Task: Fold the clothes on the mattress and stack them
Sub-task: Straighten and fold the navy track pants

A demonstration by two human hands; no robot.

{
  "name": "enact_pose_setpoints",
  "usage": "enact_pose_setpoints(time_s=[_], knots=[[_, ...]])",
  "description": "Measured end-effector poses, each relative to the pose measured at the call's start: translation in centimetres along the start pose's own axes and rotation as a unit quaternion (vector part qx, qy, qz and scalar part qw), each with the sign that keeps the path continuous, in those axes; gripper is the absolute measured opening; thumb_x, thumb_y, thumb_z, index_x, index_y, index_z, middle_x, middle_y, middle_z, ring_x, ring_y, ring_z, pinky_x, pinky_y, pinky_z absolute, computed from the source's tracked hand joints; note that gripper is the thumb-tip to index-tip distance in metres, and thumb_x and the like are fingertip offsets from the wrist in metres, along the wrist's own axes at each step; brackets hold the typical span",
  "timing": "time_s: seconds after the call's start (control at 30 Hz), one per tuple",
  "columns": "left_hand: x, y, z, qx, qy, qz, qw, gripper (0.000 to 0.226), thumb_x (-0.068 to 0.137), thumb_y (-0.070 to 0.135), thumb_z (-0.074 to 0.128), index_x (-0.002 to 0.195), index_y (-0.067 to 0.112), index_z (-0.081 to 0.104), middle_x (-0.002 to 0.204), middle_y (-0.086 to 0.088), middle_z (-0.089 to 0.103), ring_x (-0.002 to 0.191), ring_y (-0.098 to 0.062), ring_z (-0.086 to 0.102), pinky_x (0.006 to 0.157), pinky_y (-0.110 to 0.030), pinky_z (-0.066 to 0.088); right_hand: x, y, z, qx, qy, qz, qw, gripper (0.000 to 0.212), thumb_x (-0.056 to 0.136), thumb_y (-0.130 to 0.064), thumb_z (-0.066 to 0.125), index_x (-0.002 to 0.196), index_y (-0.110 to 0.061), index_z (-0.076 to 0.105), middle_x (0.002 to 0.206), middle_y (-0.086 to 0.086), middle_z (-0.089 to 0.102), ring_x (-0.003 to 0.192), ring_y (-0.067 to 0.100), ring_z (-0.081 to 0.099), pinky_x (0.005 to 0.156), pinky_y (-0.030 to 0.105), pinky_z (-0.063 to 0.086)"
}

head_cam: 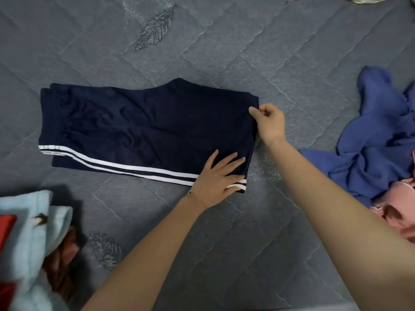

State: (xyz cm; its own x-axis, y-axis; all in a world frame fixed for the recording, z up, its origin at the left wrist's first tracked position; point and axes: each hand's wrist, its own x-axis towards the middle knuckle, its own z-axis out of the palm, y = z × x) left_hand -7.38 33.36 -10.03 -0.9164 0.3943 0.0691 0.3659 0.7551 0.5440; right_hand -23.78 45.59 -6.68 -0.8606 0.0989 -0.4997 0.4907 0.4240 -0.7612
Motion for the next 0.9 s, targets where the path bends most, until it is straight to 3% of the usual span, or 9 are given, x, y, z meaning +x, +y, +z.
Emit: enact_pose_setpoints(time_s=[0.1, 0.17, 0.27, 0.37, 0.57, 0.7, 0.77, 0.83, 0.9], knots=[[-0.2, 0.6, -0.2, -0.014, 0.029, 0.005, 0.999, 0.019, 0.088, 0.027, 0.066, 0.101, 0.017, 0.076, 0.134, -0.005, 0.06, 0.13, -0.027, 0.051, 0.108, -0.057, 0.036, -0.4, -0.4, 0.2, 0.049, 0.011, -0.015, 0.999, 0.026, 0.095, -0.015, 0.062, 0.072, -0.017, 0.049, 0.071, -0.001, 0.05, 0.071, 0.012, 0.047, 0.069, 0.026, 0.041], [-0.5, 1.1, -0.4, 0.001, 0.01, 0.024, 1.0, 0.02, 0.088, 0.026, 0.068, 0.105, 0.019, 0.075, 0.134, -0.003, 0.06, 0.13, -0.026, 0.052, 0.109, -0.055, 0.037, -1.5, 0.2, 0.5, 0.084, 0.003, 0.011, 0.996, 0.021, 0.096, -0.019, 0.061, 0.078, -0.018, 0.05, 0.076, -0.003, 0.053, 0.073, 0.011, 0.05, 0.069, 0.024, 0.043], [-0.8, 1.3, -1.3, 0.0, -0.011, 0.009, 1.0, 0.023, 0.089, 0.026, 0.069, 0.111, 0.021, 0.073, 0.136, -0.002, 0.059, 0.132, -0.027, 0.049, 0.11, -0.057, 0.033, -3.6, 1.6, 0.9, 0.129, -0.072, 0.061, 0.987, 0.02, 0.09, -0.029, 0.07, 0.1, -0.018, 0.057, 0.094, -0.006, 0.065, 0.084, 0.005, 0.064, 0.074, 0.019, 0.053], [-0.7, 2.1, -2.0, -0.028, -0.025, -0.018, 0.999, 0.027, 0.093, 0.03, 0.058, 0.115, 0.021, 0.071, 0.139, -0.003, 0.056, 0.136, -0.028, 0.044, 0.113, -0.056, 0.029, -5.4, 2.7, 0.9, 0.052, -0.111, 0.02, 0.992, 0.028, 0.092, -0.015, 0.067, 0.119, -0.014, 0.058, 0.109, -0.005, 0.066, 0.103, 0.01, 0.064, 0.083, 0.017, 0.052], [0.4, 5.8, -2.1, -0.099, -0.011, 0.0, 0.995, 0.03, 0.094, 0.027, 0.055, 0.117, 0.017, 0.07, 0.141, -0.007, 0.054, 0.139, -0.029, 0.039, 0.112, -0.056, 0.03, -7.3, 3.4, -2.6, 0.058, -0.015, -0.001, 0.998, 0.014, 0.094, -0.01, 0.061, 0.107, -0.016, 0.062, 0.099, -0.004, 0.068, 0.098, 0.016, 0.065, 0.085, 0.028, 0.054], [2.7, 9.2, -2.9, -0.177, 0.028, 0.02, 0.984, 0.031, 0.089, 0.021, 0.067, 0.12, 0.013, 0.068, 0.141, -0.011, 0.053, 0.137, -0.03, 0.041, 0.11, -0.051, 0.036, -7.1, 2.3, -7.3, 0.058, 0.008, 0.014, 0.998, 0.013, 0.093, -0.009, 0.061, 0.093, -0.022, 0.063, 0.094, -0.004, 0.069, 0.09, 0.013, 0.065, 0.082, 0.031, 0.051], [3.3, 9.5, -4.0, -0.221, 0.062, -0.02, 0.973, 0.033, 0.089, 0.023, 0.068, 0.119, 0.011, 0.068, 0.142, -0.011, 0.052, 0.137, -0.026, 0.041, 0.113, -0.038, 0.034, -7.0, 0.5, -7.6, 0.076, -0.013, 0.013, 0.997, 0.017, 0.093, -0.009, 0.061, 0.089, -0.026, 0.063, 0.089, -0.009, 0.069, 0.085, 0.009, 0.065, 0.076, 0.025, 0.051], [3.0, 9.2, -5.9, -0.285, 0.112, -0.11, 0.946, 0.03, 0.092, 0.027, 0.062, 0.116, 0.01, 0.067, 0.139, -0.006, 0.054, 0.133, -0.019, 0.044, 0.113, -0.026, 0.032, -7.4, -1.5, -6.0, 0.08, -0.04, 0.002, 0.996, 0.017, 0.094, -0.01, 0.06, 0.092, -0.027, 0.062, 0.09, -0.008, 0.069, 0.084, 0.009, 0.065, 0.074, 0.022, 0.053], [2.4, 8.1, -8.2, -0.361, 0.182, -0.22, 0.888, 0.027, 0.096, 0.029, 0.055, 0.114, 0.01, 0.062, 0.13, -0.001, 0.056, 0.123, -0.012, 0.05, 0.105, -0.031, 0.041, -8.2, -3.6, -3.3, 0.085, -0.059, -0.012, 0.995, 0.018, 0.094, -0.01, 0.06, 0.094, -0.028, 0.06, 0.091, -0.008, 0.068, 0.083, 0.007, 0.065, 0.074, 0.021, 0.053]])
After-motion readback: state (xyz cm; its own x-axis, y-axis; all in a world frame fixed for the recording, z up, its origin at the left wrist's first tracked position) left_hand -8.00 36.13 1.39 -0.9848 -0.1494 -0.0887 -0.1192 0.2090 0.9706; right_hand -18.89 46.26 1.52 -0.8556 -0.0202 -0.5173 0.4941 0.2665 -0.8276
